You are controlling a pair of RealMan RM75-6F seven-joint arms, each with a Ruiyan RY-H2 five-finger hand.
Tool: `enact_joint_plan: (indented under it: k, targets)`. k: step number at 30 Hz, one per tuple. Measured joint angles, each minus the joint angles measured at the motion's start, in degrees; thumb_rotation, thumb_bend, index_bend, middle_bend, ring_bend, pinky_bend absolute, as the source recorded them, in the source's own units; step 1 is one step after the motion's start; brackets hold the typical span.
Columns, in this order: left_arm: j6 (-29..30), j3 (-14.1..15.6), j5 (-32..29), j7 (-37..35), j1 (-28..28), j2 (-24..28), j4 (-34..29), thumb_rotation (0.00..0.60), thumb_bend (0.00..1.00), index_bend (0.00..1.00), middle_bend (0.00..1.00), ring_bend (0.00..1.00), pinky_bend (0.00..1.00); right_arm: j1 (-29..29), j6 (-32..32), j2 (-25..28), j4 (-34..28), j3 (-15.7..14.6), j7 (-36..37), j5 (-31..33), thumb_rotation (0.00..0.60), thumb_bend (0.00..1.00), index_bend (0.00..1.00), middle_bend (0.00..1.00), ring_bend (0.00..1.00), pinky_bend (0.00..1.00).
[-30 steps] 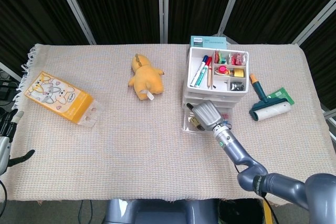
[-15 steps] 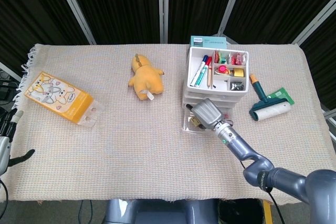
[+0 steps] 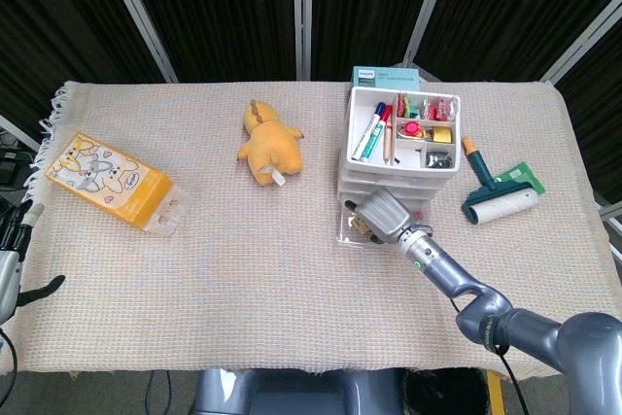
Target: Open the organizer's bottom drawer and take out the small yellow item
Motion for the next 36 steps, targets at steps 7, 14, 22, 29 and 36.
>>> enact_joint_plan:
  k: [7,14,22,29,36]
  targets:
    - [-0.03,-0.02,-0.09,0.18,-0.04,-0.05,-0.03,0.600,0.02,0.00,0.00,0.00,0.00,0.15,0.11,-1.33,2.55,-0.42,2.07,-0.55,0.600,0.00,0.35,1.00,0.99,0.72]
    - [-0.35,-0.09,-0.34,0.22,-0.20,-0.09,0.03,0.600,0.02,0.00,0.00,0.00,0.00,0.53,0.04,-2.35,4.04,-0.66,3.69,-1.03,0.600,0.00,0.37,1.00,0.99,0.72]
    - [-0.55,-0.08,-0.43,0.19,-0.30,-0.12,0.17,0.600,0.02,0.00,0.00,0.00,0.00,0.42,-0.25,-3.76,6.32,-0.91,4.85,-0.81,0.600,0.00,0.40,1.00,0.99,0.72]
    - [-0.78,-0.10,-0.48,0.34,-0.46,-0.17,0.21,0.600,0.02,0.00,0.00,0.00,0.00,0.31,-0.31,-4.92,8.26,-1.13,5.65,-0.81,0.600,0.00,0.40,1.00,0.99,0.72]
    - [-0.87,-0.14,-0.59,0.35,-0.54,-0.21,0.27,0.600,0.02,0.00,0.00,0.00,0.00,0.21,-0.33,-5.67,9.63,-1.25,6.60,-0.77,0.600,0.00,0.41,1.00,0.98,0.72]
